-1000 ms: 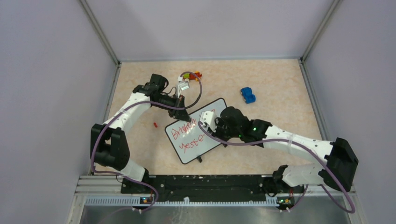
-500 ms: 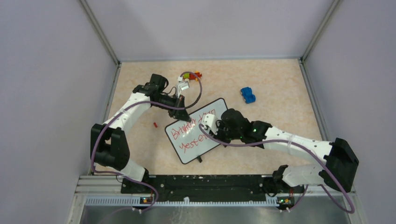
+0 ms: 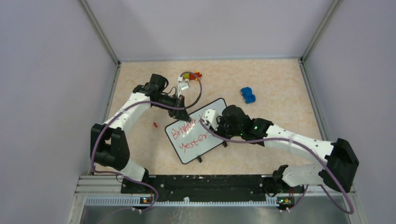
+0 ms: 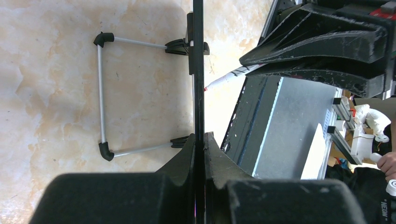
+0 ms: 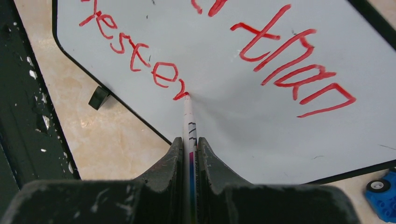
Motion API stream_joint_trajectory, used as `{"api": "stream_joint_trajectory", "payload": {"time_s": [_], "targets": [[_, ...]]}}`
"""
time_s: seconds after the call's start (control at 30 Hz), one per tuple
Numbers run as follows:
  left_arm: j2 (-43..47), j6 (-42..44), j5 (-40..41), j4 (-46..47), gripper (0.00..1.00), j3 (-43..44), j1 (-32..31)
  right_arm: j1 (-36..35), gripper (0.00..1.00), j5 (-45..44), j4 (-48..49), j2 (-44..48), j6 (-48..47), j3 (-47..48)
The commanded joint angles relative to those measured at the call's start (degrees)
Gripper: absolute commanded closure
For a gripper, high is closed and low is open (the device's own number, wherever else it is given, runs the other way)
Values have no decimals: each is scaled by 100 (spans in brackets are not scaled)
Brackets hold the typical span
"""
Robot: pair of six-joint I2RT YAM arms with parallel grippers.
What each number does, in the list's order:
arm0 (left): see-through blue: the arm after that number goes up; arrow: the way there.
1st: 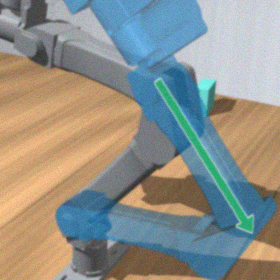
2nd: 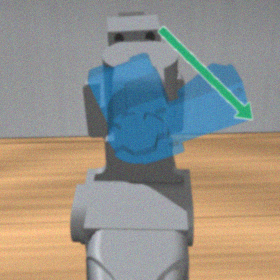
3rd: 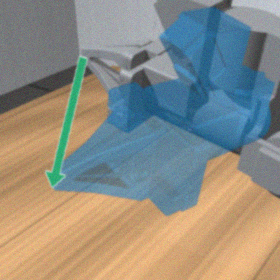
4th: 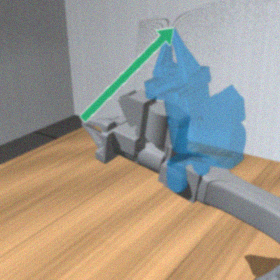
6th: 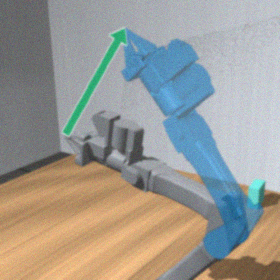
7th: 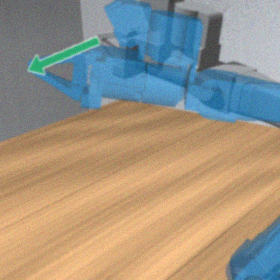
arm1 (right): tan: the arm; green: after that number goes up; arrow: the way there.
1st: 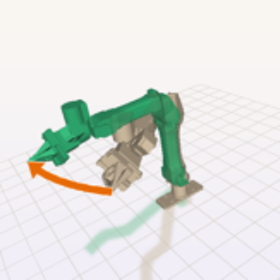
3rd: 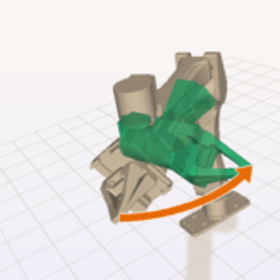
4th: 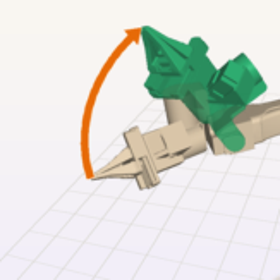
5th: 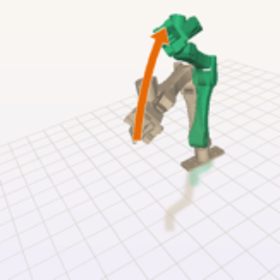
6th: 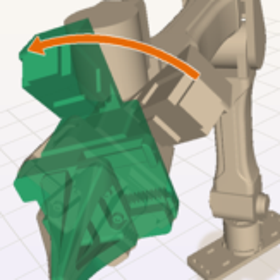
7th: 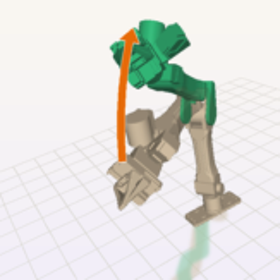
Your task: Write a sentence on the whiteboard
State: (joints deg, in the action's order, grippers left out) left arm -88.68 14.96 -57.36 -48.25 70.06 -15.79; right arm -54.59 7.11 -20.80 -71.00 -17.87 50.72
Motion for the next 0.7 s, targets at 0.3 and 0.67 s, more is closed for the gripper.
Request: {"api": "stream_joint_trajectory", "payload": {"time_s": [0.3, 0.67], "targets": [[-140, 90, 73, -164, 100, 68, -83, 259, 100, -202, 172, -8, -67, 403], [-147, 112, 78, -177, 100, 71, -89, 311, 100, 176, -159, 506, -139, 72]]}}
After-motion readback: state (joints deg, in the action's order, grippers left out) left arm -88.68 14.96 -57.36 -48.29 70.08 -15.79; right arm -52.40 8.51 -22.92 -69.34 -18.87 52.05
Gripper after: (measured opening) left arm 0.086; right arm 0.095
